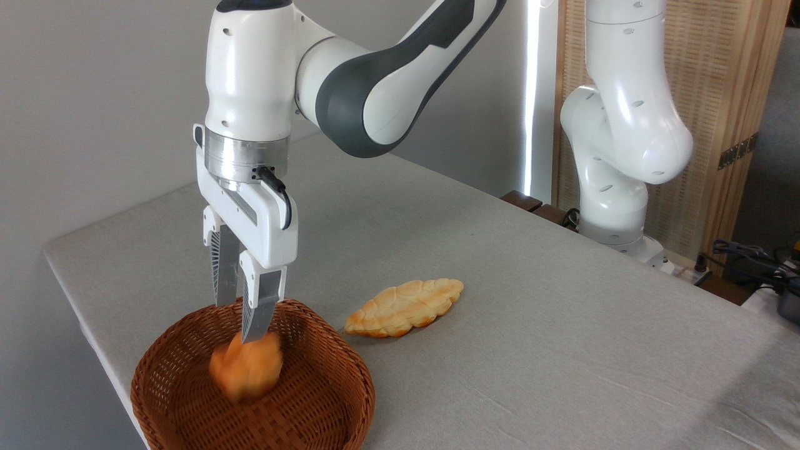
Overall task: Put bread into the basket
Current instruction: 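Carry the roll over the wicker basket and lower it inside, then open the gripper and raise it away from the basket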
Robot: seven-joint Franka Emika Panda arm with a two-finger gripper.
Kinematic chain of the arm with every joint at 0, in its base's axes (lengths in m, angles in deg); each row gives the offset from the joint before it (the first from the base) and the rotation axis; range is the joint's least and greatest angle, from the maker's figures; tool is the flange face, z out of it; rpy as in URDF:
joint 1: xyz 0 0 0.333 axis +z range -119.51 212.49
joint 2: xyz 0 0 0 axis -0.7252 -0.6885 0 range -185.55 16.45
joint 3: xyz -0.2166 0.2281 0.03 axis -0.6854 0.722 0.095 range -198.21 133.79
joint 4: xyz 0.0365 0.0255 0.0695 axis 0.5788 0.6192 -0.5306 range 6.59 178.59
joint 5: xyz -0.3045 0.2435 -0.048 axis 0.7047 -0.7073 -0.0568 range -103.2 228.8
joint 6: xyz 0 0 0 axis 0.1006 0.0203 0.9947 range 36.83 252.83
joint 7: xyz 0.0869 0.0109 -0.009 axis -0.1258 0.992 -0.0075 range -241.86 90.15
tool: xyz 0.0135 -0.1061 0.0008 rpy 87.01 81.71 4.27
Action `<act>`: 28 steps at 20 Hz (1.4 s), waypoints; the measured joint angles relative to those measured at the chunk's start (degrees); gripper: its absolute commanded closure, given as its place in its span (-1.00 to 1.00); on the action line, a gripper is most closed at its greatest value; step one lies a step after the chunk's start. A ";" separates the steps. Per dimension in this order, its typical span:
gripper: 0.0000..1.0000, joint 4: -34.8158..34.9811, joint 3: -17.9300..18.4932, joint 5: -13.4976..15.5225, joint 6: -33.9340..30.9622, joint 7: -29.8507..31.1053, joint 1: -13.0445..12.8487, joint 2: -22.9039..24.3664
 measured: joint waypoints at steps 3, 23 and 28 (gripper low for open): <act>-1.00 0.00 0.00 0.00 0.00 0.00 0.00 -0.30; -1.00 -12.40 1.41 -2.84 -23.85 4.16 0.15 1.50; -1.00 -13.29 2.36 -3.70 -27.03 8.26 0.18 1.49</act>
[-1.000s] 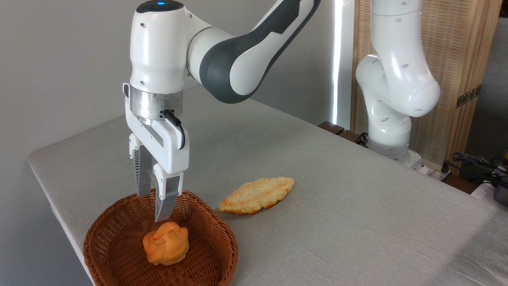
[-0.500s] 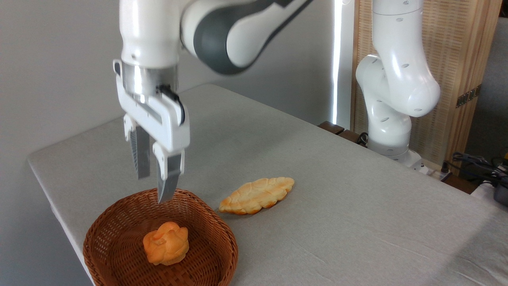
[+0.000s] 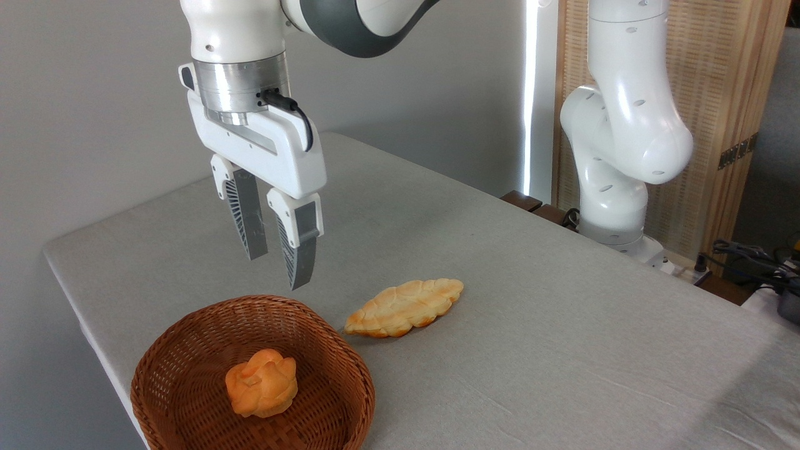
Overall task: Put bread into the basket
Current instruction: 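Open the gripper and raise it away from the basket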
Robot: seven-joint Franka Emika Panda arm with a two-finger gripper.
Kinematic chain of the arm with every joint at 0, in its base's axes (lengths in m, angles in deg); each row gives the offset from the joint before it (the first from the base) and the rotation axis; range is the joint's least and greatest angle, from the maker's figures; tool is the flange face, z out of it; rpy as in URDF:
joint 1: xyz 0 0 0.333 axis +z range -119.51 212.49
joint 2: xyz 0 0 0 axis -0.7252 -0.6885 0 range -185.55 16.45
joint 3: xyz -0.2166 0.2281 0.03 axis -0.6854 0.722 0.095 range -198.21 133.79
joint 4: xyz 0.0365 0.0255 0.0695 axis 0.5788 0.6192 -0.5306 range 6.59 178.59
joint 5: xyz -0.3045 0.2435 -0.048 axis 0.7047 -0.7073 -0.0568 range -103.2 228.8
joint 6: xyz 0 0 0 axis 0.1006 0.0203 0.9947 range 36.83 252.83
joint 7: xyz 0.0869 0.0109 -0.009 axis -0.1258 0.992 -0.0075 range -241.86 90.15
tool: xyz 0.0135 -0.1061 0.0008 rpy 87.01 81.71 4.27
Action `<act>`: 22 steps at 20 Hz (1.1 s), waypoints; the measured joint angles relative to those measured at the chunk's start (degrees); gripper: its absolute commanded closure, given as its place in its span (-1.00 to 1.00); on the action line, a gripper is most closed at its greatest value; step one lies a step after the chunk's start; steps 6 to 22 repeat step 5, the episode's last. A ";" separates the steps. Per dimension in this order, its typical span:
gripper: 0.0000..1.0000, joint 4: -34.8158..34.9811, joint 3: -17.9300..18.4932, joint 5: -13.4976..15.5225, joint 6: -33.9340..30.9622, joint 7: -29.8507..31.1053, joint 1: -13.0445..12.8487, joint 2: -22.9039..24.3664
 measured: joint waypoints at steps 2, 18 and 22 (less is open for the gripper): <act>-1.00 0.00 0.08 -0.01 -0.13 0.69 0.00 -0.02; -1.00 -0.01 0.12 -0.01 -0.14 0.83 0.00 -0.03; -1.00 -0.01 0.12 -0.01 -0.14 0.83 0.00 -0.03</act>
